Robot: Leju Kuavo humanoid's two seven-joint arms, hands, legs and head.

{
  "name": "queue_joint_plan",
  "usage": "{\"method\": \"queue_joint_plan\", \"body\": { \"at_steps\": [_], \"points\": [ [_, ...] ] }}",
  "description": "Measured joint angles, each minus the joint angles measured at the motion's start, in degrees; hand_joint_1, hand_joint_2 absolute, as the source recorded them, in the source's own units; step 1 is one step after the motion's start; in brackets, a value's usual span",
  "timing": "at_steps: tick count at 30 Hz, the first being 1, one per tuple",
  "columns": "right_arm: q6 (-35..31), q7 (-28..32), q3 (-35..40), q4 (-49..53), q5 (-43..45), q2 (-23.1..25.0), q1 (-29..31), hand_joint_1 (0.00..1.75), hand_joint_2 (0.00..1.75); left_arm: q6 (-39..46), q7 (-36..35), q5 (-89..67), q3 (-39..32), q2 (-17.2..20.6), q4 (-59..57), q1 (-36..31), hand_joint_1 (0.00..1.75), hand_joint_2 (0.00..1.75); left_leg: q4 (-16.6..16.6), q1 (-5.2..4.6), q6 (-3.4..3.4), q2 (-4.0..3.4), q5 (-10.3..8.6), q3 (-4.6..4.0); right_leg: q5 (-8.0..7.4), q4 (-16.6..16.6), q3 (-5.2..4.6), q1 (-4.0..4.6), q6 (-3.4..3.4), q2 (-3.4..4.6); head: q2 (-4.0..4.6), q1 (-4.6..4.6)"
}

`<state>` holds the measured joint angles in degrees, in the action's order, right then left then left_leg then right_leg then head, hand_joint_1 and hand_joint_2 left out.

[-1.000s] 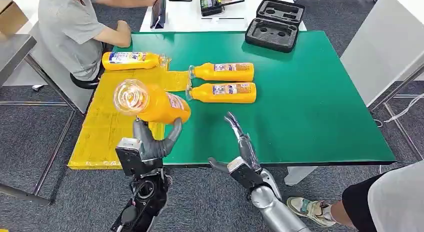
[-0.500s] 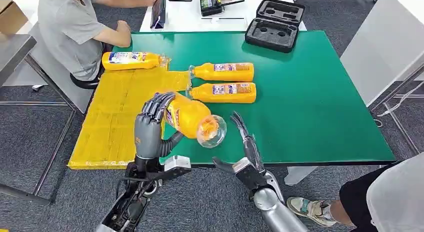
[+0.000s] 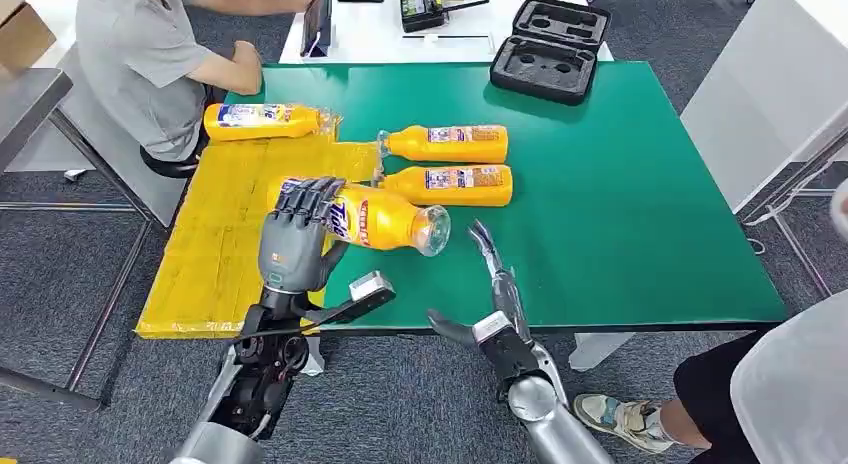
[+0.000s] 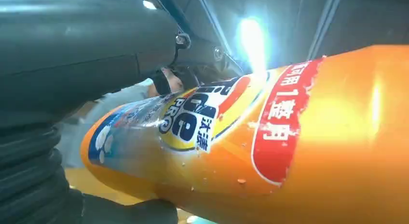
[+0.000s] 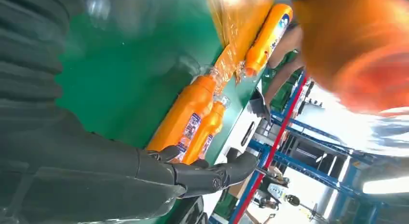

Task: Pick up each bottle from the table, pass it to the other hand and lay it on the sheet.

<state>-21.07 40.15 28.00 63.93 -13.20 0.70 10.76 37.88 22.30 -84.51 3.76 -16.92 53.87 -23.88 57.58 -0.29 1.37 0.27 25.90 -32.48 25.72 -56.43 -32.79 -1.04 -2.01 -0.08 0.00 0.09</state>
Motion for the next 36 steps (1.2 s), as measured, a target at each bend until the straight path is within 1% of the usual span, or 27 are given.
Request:
{"method": "queue_joint_plan", "body": {
  "at_steps": [1,3,5,8,15,20,25,30,31,32,34,35,36],
  "points": [
    [0.0,0.0,-0.2,0.1,0.0,0.1,-0.1,0.0,1.75,0.0,-2.4,-1.9,0.0,0.0,-1.3,-0.7,1.73,1.75,0.0,0.0,0.0,-0.01,0.0,-0.01,0.0,0.0,0.0,0.0,0.0,0.0,0.0,-0.02],
    [0.4,0.0,-0.4,0.3,0.1,0.3,-0.3,0.0,1.75,0.0,-5.8,-3.1,-0.1,0.0,-3.5,-2.0,1.71,1.75,0.0,0.0,0.0,-0.02,0.0,-0.01,0.0,0.0,-0.01,0.0,0.0,0.01,0.0,0.0],
    [0.6,0.0,-0.7,0.3,0.1,0.5,-0.4,0.0,1.75,0.0,-8.5,-4.1,-0.1,0.1,-6.1,-3.5,1.75,1.75,0.0,0.0,0.0,0.01,0.0,-0.02,0.0,0.0,-0.01,0.0,0.0,0.0,0.0,0.0],
    [0.8,0.0,-0.8,0.3,0.2,0.8,-0.4,0.0,1.75,0.0,-13.0,-5.0,0.3,0.4,-10.1,-5.6,1.75,1.75,0.0,0.0,0.0,-0.01,0.0,-0.02,0.0,0.0,-0.01,0.0,0.0,0.0,0.0,0.0],
    [1.8,0.0,-1.2,0.3,0.6,1.0,-0.5,0.0,1.75,-1.4,-24.1,-5.4,6.6,2.2,-20.3,-11.3,1.75,1.75,0.0,0.0,0.0,-0.01,0.0,-0.02,0.0,0.0,-0.01,0.0,0.0,0.0,0.0,-0.02],
    [1.9,0.0,-1.6,0.3,0.7,1.2,-0.5,0.0,1.75,-4.7,-28.8,-5.4,11.1,3.5,-25.1,-14.6,1.75,1.75,0.0,0.0,0.0,-0.01,0.0,-0.02,0.0,0.0,-0.01,0.0,0.0,0.0,0.0,0.0],
    [2.1,0.0,-2.0,0.3,0.7,1.6,-0.5,0.0,1.75,-10.9,-33.8,-5.4,16.9,5.0,-28.9,-17.8,1.75,1.75,0.0,0.0,0.0,-0.01,0.0,-0.03,0.0,0.0,-0.01,0.0,0.0,0.0,0.0,-0.02],
    [2.4,0.0,-2.1,0.3,0.6,1.9,-0.6,0.0,1.75,-14.8,-36.2,-5.5,21.0,6.1,-31.2,-20.9,1.75,1.75,0.0,0.0,0.01,-0.01,-0.01,-0.04,0.0,0.0,-0.01,0.0,0.0,0.0,0.0,0.0],
    [2.4,0.0,-2.1,0.3,0.6,1.9,-0.7,0.0,1.75,-15.2,-36.6,-5.5,21.4,6.2,-31.6,-21.4,1.75,1.75,0.0,0.0,0.01,0.0,-0.01,-0.04,0.0,0.0,-0.01,0.0,0.0,0.0,0.0,-0.02],
    [2.4,0.0,-2.1,0.3,0.5,2.0,-0.7,0.0,1.75,-15.6,-36.9,-5.5,21.8,6.4,-31.9,-21.9,1.71,1.75,0.0,0.0,0.01,-0.01,-0.01,-0.04,0.0,0.0,-0.01,0.0,0.0,0.0,0.0,-0.02],
    [2.3,0.0,-2.1,0.3,0.5,2.1,-0.9,0.0,1.75,-16.5,-37.4,-5.5,22.4,6.7,-32.3,-22.6,1.71,1.75,0.0,0.0,0.01,-0.01,-0.02,-0.04,0.0,0.0,-0.02,0.0,0.0,0.0,0.0,0.0],
    [2.2,0.0,-2.1,0.3,0.5,2.1,-1.0,0.0,1.75,-17.0,-37.8,-5.5,22.7,6.8,-32.6,-22.9,1.75,1.75,0.0,0.0,0.01,0.0,-0.02,-0.04,0.0,0.0,-0.01,0.0,0.0,0.0,0.0,0.0],
    [2.1,0.0,-2.1,0.3,0.5,2.1,-1.1,0.0,1.75,-17.4,-38.1,-5.5,23.0,7.0,-32.8,-23.3,1.73,1.75,0.0,0.0,0.01,0.0,-0.02,-0.04,0.0,0.0,-0.01,0.0,0.0,0.0,0.0,-0.02]
  ]
}}
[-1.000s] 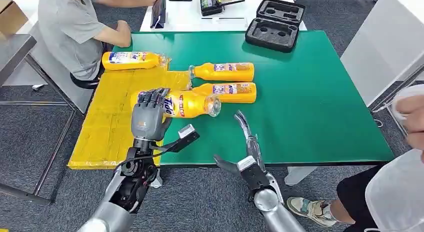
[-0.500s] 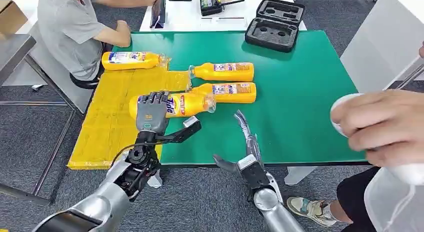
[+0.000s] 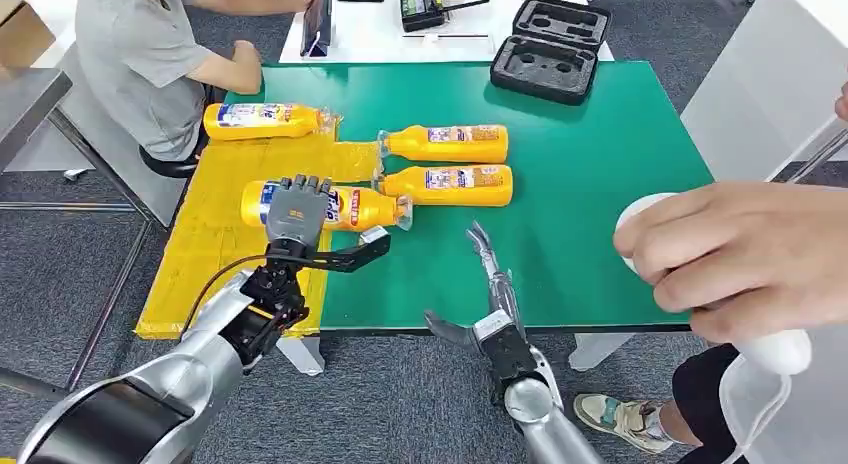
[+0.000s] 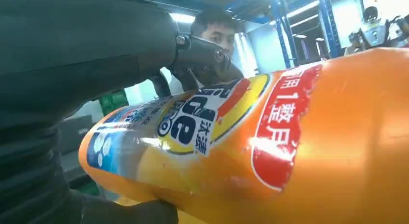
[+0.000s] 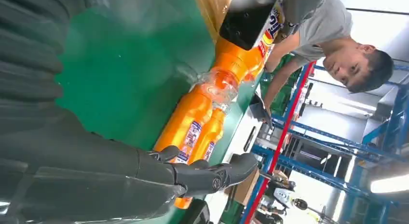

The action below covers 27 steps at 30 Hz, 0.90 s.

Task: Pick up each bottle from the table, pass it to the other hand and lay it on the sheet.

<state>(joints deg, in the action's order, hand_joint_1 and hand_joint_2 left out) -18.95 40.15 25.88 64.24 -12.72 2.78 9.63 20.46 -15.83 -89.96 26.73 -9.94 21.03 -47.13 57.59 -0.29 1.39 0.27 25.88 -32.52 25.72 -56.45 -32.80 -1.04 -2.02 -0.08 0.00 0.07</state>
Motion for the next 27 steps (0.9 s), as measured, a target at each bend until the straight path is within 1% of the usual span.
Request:
{"method": "queue_joint_plan", "body": {
  "at_steps": [16,20,22,23,24,25,26,27],
  "points": [
    [0.5,0.0,-0.7,0.0,-1.0,0.1,-1.0,0.0,1.75,-2.7,0.7,0.9,0.0,1.0,-1.9,-1.9,1.75,1.75,0.0,0.0,0.0,-0.01,0.0,-0.01,0.0,0.0,-0.01,0.0,0.0,0.0,0.0,0.02],
    [0.9,0.0,-0.9,0.0,-1.0,0.2,-1.0,0.0,1.75,-5.3,0.5,0.4,0.0,1.1,-2.4,-2.1,1.75,1.75,0.0,0.0,0.0,-0.01,0.0,-0.01,0.0,0.0,-0.01,0.0,0.0,0.0,0.0,0.02],
    [0.9,0.0,-1.0,0.0,-1.1,0.2,-1.0,0.0,1.75,-6.0,0.3,0.3,0.0,1.3,-2.8,-2.1,1.73,1.75,0.0,0.0,0.01,-0.01,0.0,-0.01,0.0,0.0,-0.01,0.0,0.0,0.0,0.0,0.0],
    [0.9,0.0,-1.0,0.0,-1.1,0.2,-1.0,0.0,1.75,-6.1,0.2,0.3,0.0,1.4,-2.8,-2.1,1.75,1.75,0.0,0.0,0.01,-0.01,0.0,-0.01,0.0,0.0,-0.01,0.0,0.0,0.0,0.0,0.02],
    [0.9,0.0,-1.0,0.0,-1.1,0.2,-1.0,0.0,1.75,-6.2,0.2,0.5,0.0,1.6,-3.0,-2.1,1.71,1.75,0.0,0.0,0.01,0.0,0.0,-0.01,0.0,0.0,-0.01,0.0,0.0,0.0,0.0,0.0],
    [0.9,0.0,-1.0,0.0,-1.1,0.3,-1.0,0.0,1.75,-6.2,0.1,0.5,0.0,1.6,-3.1,-2.2,1.71,1.75,0.0,0.0,0.01,0.0,0.0,-0.01,0.0,0.0,-0.01,0.0,0.0,0.0,0.0,0.02],
    [0.9,0.0,-1.1,0.0,-1.1,0.3,-1.0,0.0,1.75,-6.6,0.0,0.6,0.0,1.7,-3.2,-2.2,1.75,1.75,0.0,0.0,0.01,-0.01,-0.01,-0.01,0.0,0.0,-0.01,0.0,0.0,0.0,0.0,0.02],
    [0.9,0.0,-1.1,0.0,-1.1,0.3,-1.0,0.0,1.75,-6.8,-0.1,0.6,0.0,1.8,-3.3,-2.2,1.73,1.75,0.0,0.0,0.0,-0.01,0.0,-0.01,0.0,0.0,0.0,0.0,0.0,0.0,0.0,0.0]
  ]
}}
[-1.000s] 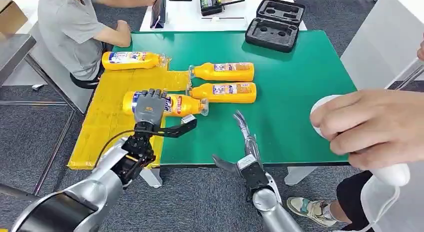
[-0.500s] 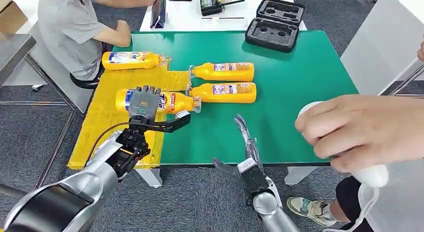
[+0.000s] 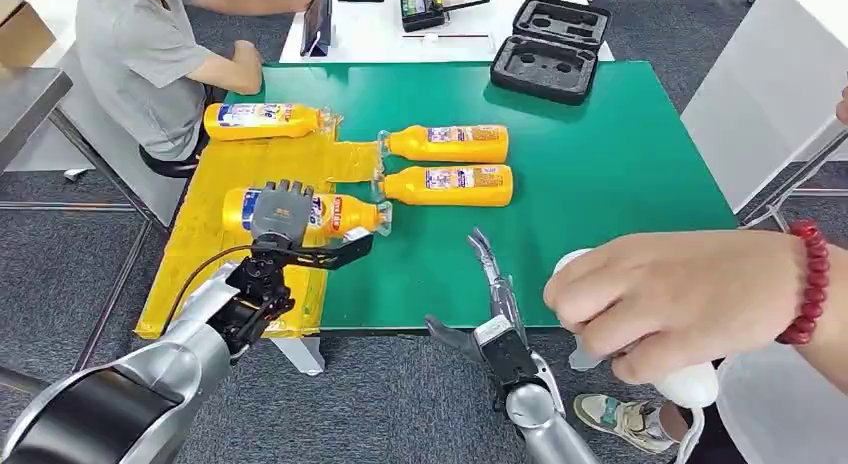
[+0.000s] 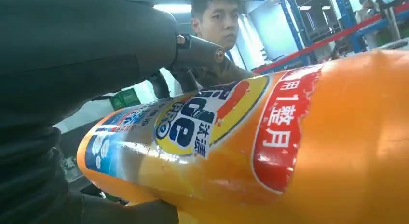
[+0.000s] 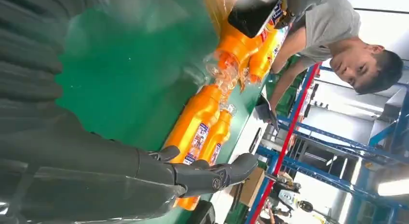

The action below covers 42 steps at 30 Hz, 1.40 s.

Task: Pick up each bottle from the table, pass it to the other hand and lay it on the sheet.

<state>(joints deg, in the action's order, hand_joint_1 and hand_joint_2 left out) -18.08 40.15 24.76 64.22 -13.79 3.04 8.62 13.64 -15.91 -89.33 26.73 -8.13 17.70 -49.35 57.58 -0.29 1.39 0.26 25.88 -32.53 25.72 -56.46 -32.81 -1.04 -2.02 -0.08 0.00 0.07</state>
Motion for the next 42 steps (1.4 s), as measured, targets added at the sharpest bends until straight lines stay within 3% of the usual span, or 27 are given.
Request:
{"method": "queue_joint_plan", "body": {
  "at_steps": [18,19,20,21,26,29,30,31,42],
  "points": [
    [1.3,0.0,-0.3,0.0,0.2,0.5,-0.3,0.0,1.75,-0.7,0.0,0.9,-1.8,2.5,-1.5,0.3,1.69,1.75,0.0,0.0,0.0,0.01,0.0,-0.03,0.0,0.0,-0.01,0.0,0.0,0.0,0.0,0.02],
    [1.3,0.0,-0.3,0.0,0.2,0.5,-0.3,0.0,1.75,-0.5,0.2,0.9,-1.8,2.5,-1.5,0.5,1.55,1.75,0.0,0.0,0.0,0.01,0.0,-0.03,0.0,0.0,-0.01,0.0,0.0,-0.01,0.0,0.0],
    [1.3,0.0,-0.3,0.0,0.3,0.5,-0.3,0.0,1.75,-0.4,0.4,0.9,-1.9,2.6,-1.5,0.6,1.55,1.75,0.0,0.0,0.0,0.01,0.0,-0.04,0.0,0.0,-0.01,0.0,0.0,-0.01,0.0,0.0],
    [1.3,0.0,-0.3,0.0,0.4,0.5,-0.2,0.0,1.75,-0.4,0.5,0.7,-1.9,2.6,-1.6,0.7,1.36,1.75,0.0,0.0,0.0,0.01,0.0,-0.04,0.0,0.0,-0.01,0.0,0.0,-0.01,0.0,0.0],
    [1.3,0.0,-0.3,0.0,0.6,0.5,-0.2,0.0,1.75,0.1,0.4,-0.1,-1.9,2.7,-1.8,1.8,1.34,1.75,0.0,0.0,0.0,0.01,0.0,-0.04,0.0,0.0,-0.02,0.0,0.0,-0.01,0.0,0.0],
    [1.3,0.0,-0.3,0.0,0.9,0.5,-0.2,0.0,1.75,0.8,0.6,-0.3,-1.9,2.8,-1.8,2.3,1.24,1.75,0.0,0.0,0.0,0.01,0.0,-0.04,0.0,0.0,-0.02,0.0,0.0,-0.01,0.0,0.0],
    [1.3,0.0,-0.3,-0.1,1.0,0.5,-0.2,0.0,1.75,0.8,0.6,-0.4,-1.9,2.8,-1.8,2.3,0.21,1.75,0.0,0.0,0.0,0.01,0.0,-0.04,0.0,0.0,-0.02,0.0,0.0,-0.01,0.0,0.0],
    [1.3,0.0,-0.3,-0.1,1.1,0.5,-0.2,0.0,1.75,0.8,0.6,-0.6,-1.9,2.8,-1.9,2.4,0.0,1.75,0.0,0.0,0.0,0.01,0.0,-0.04,0.0,0.0,-0.02,0.0,0.0,-0.01,0.0,0.0],
    [0.5,0.0,-0.3,-0.8,1.4,0.5,0.2,0.0,1.75,1.8,-1.0,-0.3,-1.9,2.9,-1.9,2.5,0.0,1.75,0.0,0.0,0.0,0.01,0.0,-0.04,0.0,0.0,-0.02,0.0,0.0,-0.01,0.0,0.02]
  ]
}}
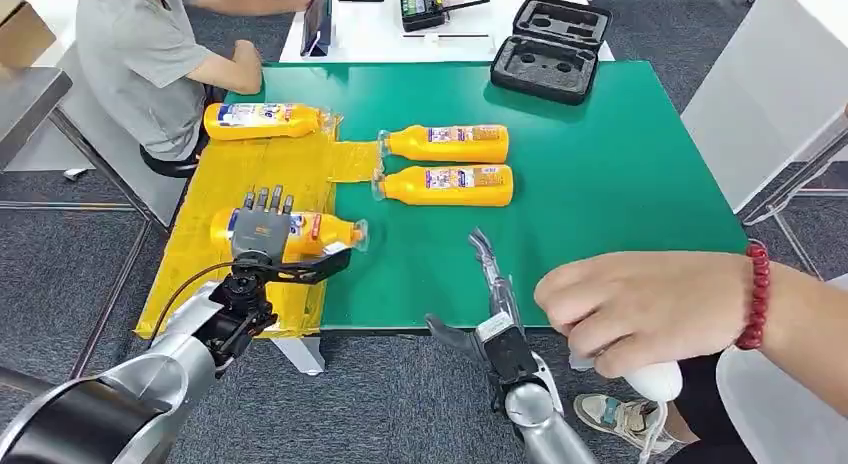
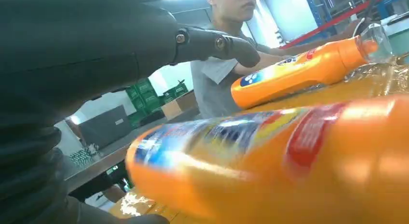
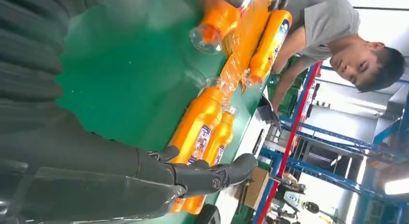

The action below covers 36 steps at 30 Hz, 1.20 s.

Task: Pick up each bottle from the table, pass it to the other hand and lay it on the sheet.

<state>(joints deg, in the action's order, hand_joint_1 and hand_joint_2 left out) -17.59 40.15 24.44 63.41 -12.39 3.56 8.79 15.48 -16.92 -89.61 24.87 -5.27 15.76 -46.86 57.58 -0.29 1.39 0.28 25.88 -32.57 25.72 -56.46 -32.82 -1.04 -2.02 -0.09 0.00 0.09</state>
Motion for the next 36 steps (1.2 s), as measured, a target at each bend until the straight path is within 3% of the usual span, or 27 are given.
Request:
{"method": "queue_joint_plan", "body": {
  "at_steps": [30,32,33,34,35,36],
  "points": [
    [-0.7,0.0,0.0,-0.6,0.6,0.0,0.3,0.0,1.75,1.4,1.4,0.4,-0.2,0.2,0.0,0.0,0.0,1.75,0.0,0.0,0.0,0.0,0.0,0.01,0.0,0.0,-0.01,0.0,0.0,0.0,0.0,-0.02],
    [-2.0,0.0,0.0,-0.9,0.7,-0.1,0.2,0.0,1.75,10.9,8.5,4.6,-2.0,-1.4,1.5,0.7,0.0,1.75,0.0,-0.01,0.0,0.01,0.0,0.01,0.0,0.0,-0.02,-0.01,0.0,0.0,0.0,0.0],
    [-3.2,0.0,-0.4,0.2,0.9,-0.4,-0.8,0.0,1.75,16.5,23.8,13.8,-5.0,-4.0,5.0,3.4,0.0,1.75,0.0,-0.04,0.0,0.05,0.0,0.01,0.01,0.0,-0.02,-0.12,-0.01,-0.02,0.0,-0.02],
    [-3.8,0.0,-0.6,2.1,0.9,-0.9,-1.9,0.0,1.75,17.0,32.5,17.0,-6.5,-5.5,10.4,8.1,0.0,1.75,0.0,-0.08,0.03,-0.05,0.04,0.0,0.01,0.0,-0.03,-0.14,-0.01,0.04,0.0,0.0],
    [-4.4,0.0,-1.7,5.4,0.5,-2.1,-4.3,0.0,1.75,16.5,26.8,12.0,-6.6,-5.1,24.8,18.6,0.0,1.75,0.0,-0.09,0.03,-0.02,0.06,0.0,0.01,0.0,-0.05,-0.11,-0.01,0.03,0.0,-0.02],
    [-4.4,0.0,-1.8,5.7,0.3,-2.1,-4.6,0.0,1.75,16.5,26.7,12.0,-6.6,-5.0,26.4,19.8,0.0,1.75,0.0,-0.09,0.03,-0.03,0.05,0.0,0.01,0.0,-0.05,-0.11,-0.01,0.03,0.0,0.0]
  ]
}}
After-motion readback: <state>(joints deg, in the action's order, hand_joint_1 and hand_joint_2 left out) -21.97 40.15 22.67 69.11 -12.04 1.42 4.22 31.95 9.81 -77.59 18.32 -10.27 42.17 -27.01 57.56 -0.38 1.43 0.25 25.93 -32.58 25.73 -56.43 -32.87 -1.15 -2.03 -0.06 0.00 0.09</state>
